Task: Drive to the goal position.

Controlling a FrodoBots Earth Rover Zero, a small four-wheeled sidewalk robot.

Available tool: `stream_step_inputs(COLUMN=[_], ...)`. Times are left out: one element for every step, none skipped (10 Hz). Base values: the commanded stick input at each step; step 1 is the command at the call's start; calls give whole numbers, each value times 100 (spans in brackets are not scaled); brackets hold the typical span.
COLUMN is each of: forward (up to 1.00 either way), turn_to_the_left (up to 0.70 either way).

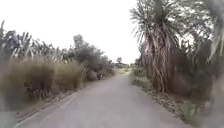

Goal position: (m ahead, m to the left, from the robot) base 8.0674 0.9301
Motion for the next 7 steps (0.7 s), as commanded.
stream_step_inputs(forward=[100, 100, 100, 100, 100, 100, 100], turn_to_the_left=[0, 0, 0, 0, 0, 0, 0])
